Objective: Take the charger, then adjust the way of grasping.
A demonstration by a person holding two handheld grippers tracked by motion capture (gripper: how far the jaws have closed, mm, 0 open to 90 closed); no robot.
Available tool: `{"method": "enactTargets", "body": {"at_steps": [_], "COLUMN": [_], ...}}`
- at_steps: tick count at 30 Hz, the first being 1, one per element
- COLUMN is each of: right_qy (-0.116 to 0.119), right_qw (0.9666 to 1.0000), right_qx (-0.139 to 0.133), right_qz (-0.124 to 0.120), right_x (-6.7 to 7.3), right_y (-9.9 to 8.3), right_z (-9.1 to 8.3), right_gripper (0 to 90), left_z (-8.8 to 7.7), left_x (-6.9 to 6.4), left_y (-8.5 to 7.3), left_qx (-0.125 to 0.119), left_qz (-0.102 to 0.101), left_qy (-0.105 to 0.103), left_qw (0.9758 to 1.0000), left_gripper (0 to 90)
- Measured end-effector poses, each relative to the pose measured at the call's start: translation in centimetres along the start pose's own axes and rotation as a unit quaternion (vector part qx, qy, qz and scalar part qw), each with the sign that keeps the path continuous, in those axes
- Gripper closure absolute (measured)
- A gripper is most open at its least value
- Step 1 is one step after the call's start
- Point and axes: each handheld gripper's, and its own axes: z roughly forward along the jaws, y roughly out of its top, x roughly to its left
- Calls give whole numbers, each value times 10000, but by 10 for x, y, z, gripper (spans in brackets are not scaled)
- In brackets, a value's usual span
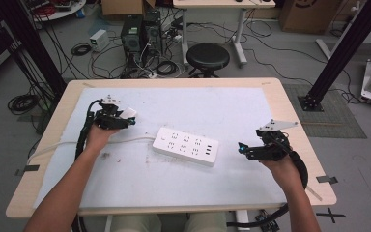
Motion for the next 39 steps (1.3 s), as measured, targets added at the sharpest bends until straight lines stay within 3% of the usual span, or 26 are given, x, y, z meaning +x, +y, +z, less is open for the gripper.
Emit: {"method": "enactTargets", "body": {"at_steps": [7, 14, 21, 24, 25, 39], "right_qy": [123, 194, 335, 356, 357, 381], "right_qw": [9999, 9996, 9991, 9991, 9990, 9981], "right_qx": [-83, -162, -129, -148, -168, -156], "right_qz": [13, -111, -215, -200, -230, -449], "right_x": [4, 11, 14, 15, 15, 16], "right_y": [-3, -5, -3, -3, -2, 0], "right_z": [-2, -8, -8, -8, -7, -12], "right_gripper": [166, 166, 166, 165, 165, 165], "left_z": [-32, -57, -77, -84, -92, -99], "left_x": [-17, -39, -52, -57, -63, -86], "left_y": [-1, -7, -7, -8, -8, -7], "left_qx": [-399, -638, -829, -862, -908, -1048], "left_qz": [-35, 116, 245, 336, 454, 784], "left_qy": [-95, -115, -221, -256, -323, -711], "left_qw": [9992, 9978, 9960, 9954, 9943, 9888], "left_gripper": [426, 426, 426, 426, 426, 426]}}
